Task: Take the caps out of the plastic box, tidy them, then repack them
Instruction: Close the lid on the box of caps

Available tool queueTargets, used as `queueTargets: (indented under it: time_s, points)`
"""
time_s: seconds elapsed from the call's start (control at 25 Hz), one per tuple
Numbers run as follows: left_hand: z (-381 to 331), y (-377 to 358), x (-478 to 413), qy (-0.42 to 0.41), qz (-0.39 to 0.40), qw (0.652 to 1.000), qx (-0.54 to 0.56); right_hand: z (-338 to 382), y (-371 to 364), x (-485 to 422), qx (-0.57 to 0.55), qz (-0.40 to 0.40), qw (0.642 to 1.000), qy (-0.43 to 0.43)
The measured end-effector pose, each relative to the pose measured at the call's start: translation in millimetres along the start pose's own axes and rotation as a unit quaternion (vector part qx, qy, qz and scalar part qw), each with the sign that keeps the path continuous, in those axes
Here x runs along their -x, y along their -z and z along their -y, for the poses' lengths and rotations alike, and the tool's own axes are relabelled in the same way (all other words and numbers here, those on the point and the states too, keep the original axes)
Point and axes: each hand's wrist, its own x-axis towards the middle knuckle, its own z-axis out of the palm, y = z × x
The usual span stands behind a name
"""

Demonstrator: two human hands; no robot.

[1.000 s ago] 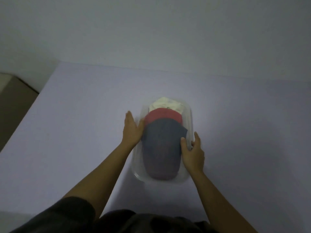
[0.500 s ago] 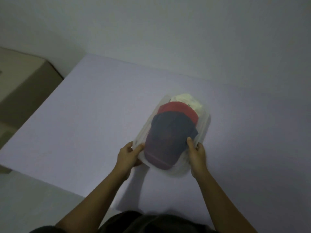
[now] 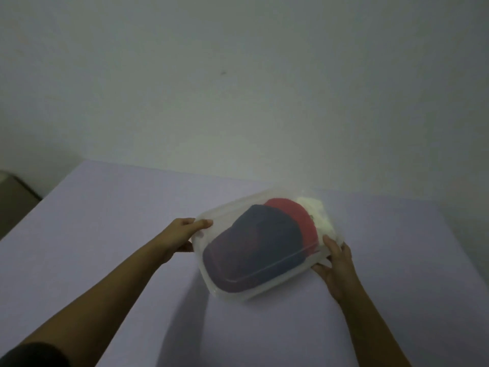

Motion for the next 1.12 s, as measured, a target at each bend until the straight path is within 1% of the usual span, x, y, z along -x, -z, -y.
queueTargets:
  time_s: [0.08,0.16,0.2,0.24,0.28,0.36,0.44,0.6,0.8,0.92,1.12]
  points:
    - [-9.3,-10.3,-25.8,-0.016,-0.006,0.999,0.042,-1.2,-4.6,-10.6,-0.041,-0.044,0.998,0.022]
    - [-5.4,-21.1,-48.7,-0.016,0.009,0.991,0.132,-4.2,-15.3,-22.4,-0.082,-0.078,0.993,0.04]
    - [-1.8,-28.2,-60.0,-0.01,0.008,0.988,0.155,-6.0,-21.9,-29.4,-0.102,-0.092,0.989,0.047]
    - [0.2,-35.4,-70.0,-0.005,-0.002,0.989,0.151,-9.2,-30.0,-36.5,-0.113,-0.102,0.987,0.051]
    - [0.2,-41.7,-80.4,0.003,-0.025,0.992,0.12,-13.3,-38.2,-44.7,-0.119,-0.112,0.985,0.052]
    - [-2.9,-48.8,-102.2,0.027,-0.087,0.994,0.061,-22.0,-51.7,-62.3,-0.129,-0.121,0.983,0.042]
    - [-7.8,-46.9,-122.9,0.034,-0.113,0.992,0.051,-27.6,-60.0,-79.5,-0.134,-0.124,0.983,0.033]
    - [-18.7,-33.6,-168.1,0.013,-0.093,0.994,0.055,-30.8,-66.1,-113.7,-0.114,-0.129,0.985,0.013]
    - [-19.4,-33.6,-211.3,0.004,-0.104,0.994,0.041,-40.8,-67.8,-151.2,-0.059,-0.13,0.99,0.0]
    - [-19.4,-32.1,-228.0,-0.022,-0.101,0.994,0.048,-45.6,-64.9,-169.3,-0.024,-0.106,0.994,-0.002]
    - [-10.0,-29.7,-236.8,-0.036,-0.103,0.994,0.0,-54.5,-61.3,-182.5,0.028,-0.086,0.996,-0.002]
